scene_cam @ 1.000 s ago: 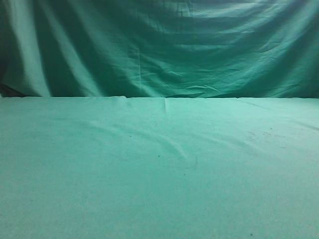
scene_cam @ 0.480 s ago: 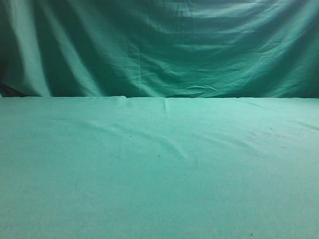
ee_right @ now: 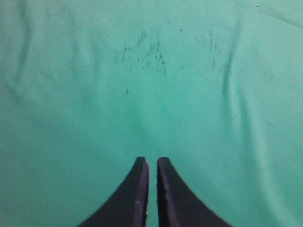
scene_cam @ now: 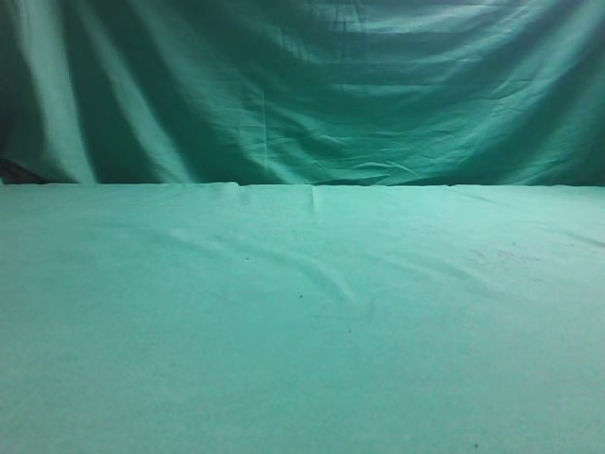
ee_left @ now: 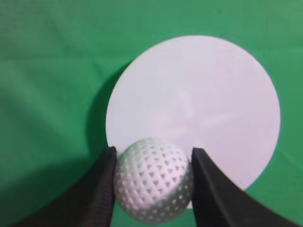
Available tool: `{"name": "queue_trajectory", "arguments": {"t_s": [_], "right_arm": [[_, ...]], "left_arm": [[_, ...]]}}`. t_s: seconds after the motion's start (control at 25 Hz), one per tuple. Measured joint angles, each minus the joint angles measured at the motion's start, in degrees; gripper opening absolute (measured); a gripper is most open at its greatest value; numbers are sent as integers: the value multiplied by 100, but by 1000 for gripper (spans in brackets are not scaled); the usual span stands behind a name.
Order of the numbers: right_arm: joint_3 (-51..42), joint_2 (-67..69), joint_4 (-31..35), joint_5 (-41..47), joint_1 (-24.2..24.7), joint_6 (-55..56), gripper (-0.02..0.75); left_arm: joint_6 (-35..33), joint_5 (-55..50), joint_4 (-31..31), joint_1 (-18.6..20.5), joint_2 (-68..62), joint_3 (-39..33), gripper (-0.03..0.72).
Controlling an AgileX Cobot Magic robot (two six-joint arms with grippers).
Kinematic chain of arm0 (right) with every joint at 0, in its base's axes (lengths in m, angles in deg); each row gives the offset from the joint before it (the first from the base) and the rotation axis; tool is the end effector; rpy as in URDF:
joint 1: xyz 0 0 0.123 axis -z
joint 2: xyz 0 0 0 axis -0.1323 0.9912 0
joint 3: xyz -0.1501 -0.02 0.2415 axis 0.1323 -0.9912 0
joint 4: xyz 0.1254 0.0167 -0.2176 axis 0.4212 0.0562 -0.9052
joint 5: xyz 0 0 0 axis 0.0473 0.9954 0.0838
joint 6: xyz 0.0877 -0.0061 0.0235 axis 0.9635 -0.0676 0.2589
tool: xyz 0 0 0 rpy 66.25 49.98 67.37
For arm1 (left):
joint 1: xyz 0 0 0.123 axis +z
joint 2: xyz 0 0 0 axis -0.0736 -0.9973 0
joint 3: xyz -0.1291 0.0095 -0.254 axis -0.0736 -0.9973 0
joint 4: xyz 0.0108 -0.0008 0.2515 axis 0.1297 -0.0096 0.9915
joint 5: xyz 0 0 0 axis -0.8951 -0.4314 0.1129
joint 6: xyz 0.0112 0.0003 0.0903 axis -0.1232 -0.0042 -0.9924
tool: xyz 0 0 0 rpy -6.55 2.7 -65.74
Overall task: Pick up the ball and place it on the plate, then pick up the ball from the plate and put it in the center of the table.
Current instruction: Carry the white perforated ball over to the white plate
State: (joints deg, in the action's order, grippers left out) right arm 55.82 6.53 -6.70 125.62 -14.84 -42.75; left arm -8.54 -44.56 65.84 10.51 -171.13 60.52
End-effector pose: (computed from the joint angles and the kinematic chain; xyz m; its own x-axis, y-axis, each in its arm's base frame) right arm 0.1540 0.0694 0.2548 -0.7517 -0.4400 -0.4913 -0.5010 0.8654 -0.0083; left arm 0.3461 0.0442 0.2091 -0.9505 0.0941 -0.2962 0.0591 0.9904 0.1250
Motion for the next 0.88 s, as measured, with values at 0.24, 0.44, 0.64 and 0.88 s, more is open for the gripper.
{"name": "queue_trajectory", "arguments": {"t_s": [0.24, 0.44, 0.64, 0.88], "right_arm": [[0, 0, 0, -12, 0, -25, 57], [0, 0, 52, -12, 0, -25, 57], [0, 0, 149, -12, 0, -25, 57], [0, 0, 179, -12, 0, -25, 57]], "left_arm": [[0, 335, 0, 0, -9, 0, 309], [0, 335, -59, 0, -9, 0, 309], [0, 344, -224, 0, -9, 0, 421], [-30, -236, -1346, 0, -42, 585, 645]]}}
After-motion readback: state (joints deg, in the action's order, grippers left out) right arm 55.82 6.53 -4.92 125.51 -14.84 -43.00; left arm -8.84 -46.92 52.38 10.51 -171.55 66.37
